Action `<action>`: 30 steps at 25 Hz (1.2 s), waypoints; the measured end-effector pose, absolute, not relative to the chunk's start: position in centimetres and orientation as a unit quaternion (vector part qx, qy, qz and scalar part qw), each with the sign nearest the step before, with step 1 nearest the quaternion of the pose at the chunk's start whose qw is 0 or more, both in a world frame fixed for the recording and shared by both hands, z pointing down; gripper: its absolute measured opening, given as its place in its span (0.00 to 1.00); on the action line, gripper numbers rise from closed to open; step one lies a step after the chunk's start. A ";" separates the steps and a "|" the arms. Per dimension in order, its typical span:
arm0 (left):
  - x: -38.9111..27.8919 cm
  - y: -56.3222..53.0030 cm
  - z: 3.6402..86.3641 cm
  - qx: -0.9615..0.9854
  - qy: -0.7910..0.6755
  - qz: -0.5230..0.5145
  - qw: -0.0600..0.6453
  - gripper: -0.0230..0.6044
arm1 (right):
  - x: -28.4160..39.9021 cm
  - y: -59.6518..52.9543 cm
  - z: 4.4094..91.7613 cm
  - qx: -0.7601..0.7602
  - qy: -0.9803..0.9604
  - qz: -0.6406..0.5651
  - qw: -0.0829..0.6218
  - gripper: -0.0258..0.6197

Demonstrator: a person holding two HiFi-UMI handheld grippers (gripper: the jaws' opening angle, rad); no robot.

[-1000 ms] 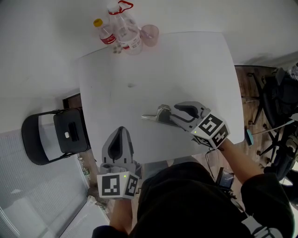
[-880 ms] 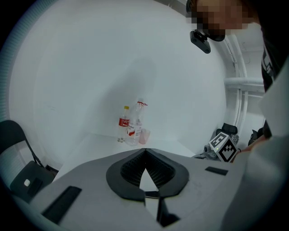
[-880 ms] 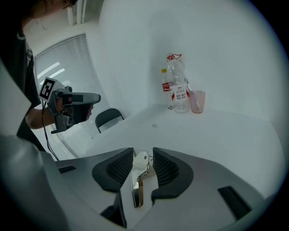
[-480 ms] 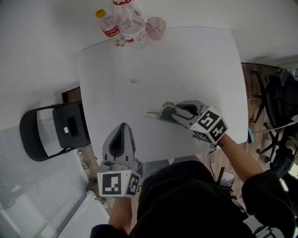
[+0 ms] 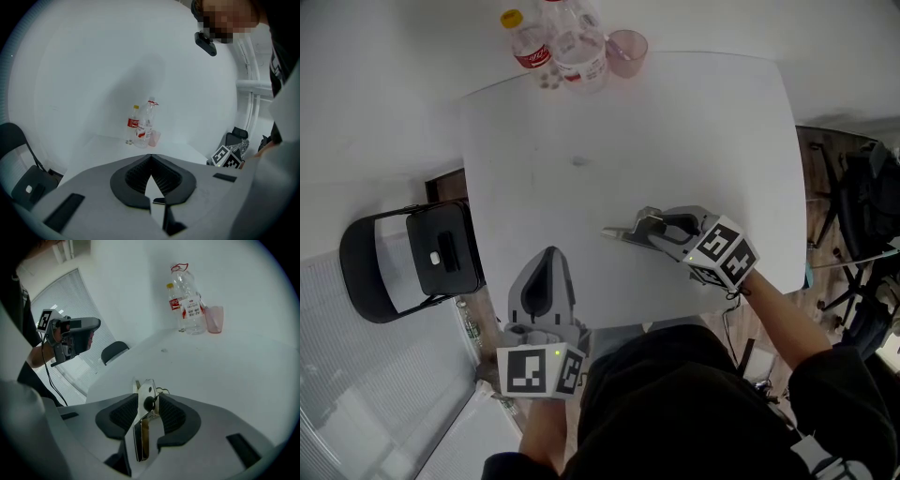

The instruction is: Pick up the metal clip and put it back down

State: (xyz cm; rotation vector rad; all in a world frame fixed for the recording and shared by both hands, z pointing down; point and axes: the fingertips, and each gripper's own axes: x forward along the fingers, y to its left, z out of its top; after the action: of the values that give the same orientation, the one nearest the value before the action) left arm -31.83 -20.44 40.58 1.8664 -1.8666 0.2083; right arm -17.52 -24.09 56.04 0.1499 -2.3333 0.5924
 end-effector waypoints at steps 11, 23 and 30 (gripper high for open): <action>-32.7 -20.8 41.5 0.681 -0.683 0.077 0.254 0.06 | -18.4 -23.4 56.9 0.041 -0.899 0.239 0.365 0.27; -33.4 -21.6 42.9 0.680 -0.677 0.078 0.271 0.06 | -19.0 -23.3 57.4 0.034 -0.894 0.255 0.368 0.27; -33.2 -22.7 43.6 0.684 -0.670 0.077 0.278 0.06 | -19.4 -23.2 57.5 0.022 -0.892 0.265 0.365 0.26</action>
State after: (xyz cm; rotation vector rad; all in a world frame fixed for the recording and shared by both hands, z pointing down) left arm -33.16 -22.72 43.62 1.8344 -1.7988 0.2071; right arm -19.37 -23.21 57.53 0.0579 -2.2940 0.6815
